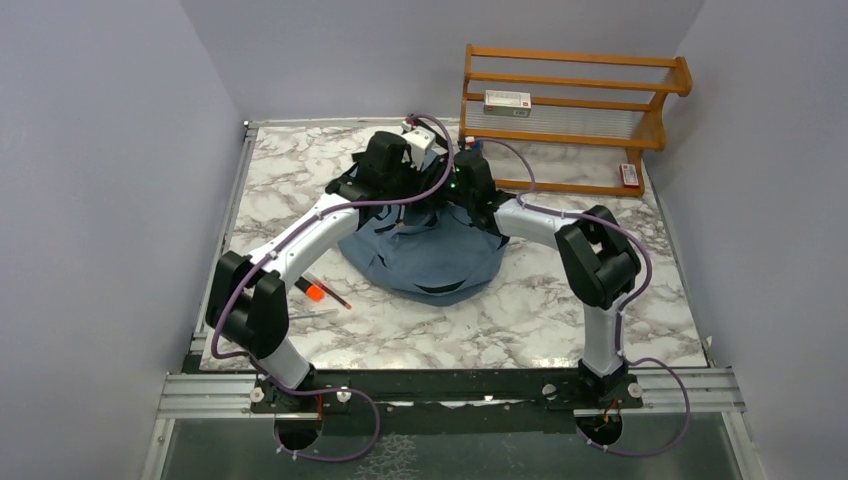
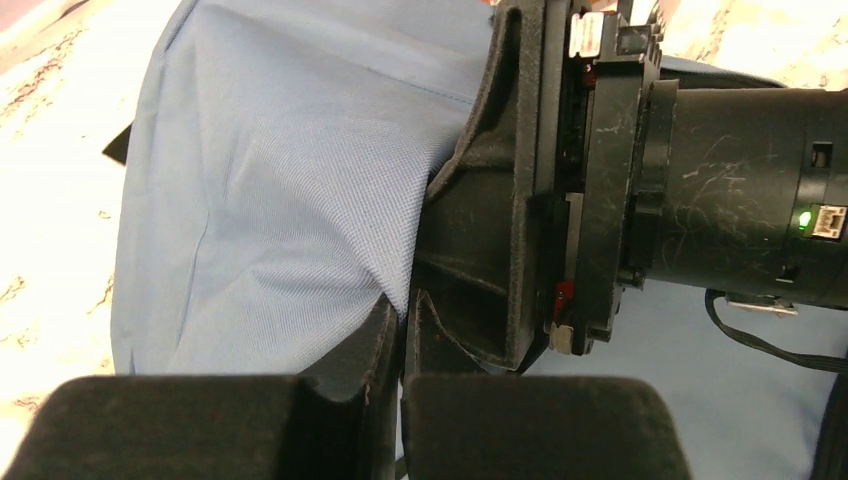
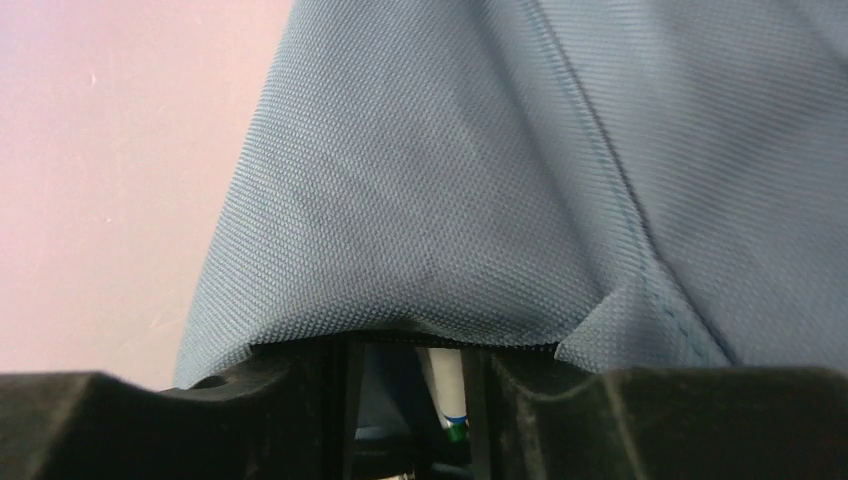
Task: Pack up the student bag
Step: Place the stationery in the student bag.
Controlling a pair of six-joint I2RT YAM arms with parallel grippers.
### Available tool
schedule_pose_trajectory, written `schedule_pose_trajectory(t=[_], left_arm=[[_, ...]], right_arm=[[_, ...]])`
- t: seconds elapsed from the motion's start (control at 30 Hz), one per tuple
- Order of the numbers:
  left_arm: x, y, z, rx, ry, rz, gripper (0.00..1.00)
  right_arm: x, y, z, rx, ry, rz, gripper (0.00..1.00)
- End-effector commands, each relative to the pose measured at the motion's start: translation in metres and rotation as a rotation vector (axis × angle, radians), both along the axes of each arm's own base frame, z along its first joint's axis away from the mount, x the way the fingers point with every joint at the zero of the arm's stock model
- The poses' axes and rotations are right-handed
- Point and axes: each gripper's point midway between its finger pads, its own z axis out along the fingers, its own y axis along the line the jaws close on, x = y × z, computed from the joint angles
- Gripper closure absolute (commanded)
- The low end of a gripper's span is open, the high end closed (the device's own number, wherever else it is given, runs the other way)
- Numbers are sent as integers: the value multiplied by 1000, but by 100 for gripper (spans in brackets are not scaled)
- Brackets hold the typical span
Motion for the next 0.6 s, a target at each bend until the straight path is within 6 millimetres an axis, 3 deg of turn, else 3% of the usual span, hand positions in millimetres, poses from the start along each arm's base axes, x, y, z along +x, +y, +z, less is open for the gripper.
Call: schedule_pose_trajectory(t=[0.0, 0.13, 0.4, 0.57], left_arm=[[-14, -21, 8, -39, 17, -78, 100], [-10, -19, 2, -25, 20, -58, 100], [-5, -14, -6, -56, 53, -23, 100], [-9, -5, -13, -148, 111, 5, 70]], right_arm=[[34, -27, 12, -68, -111, -136, 52], [16, -38, 13, -104, -136, -110, 42], [-40, -71, 26, -143, -211, -55, 43], [-80, -91, 34, -170, -285, 4, 43]])
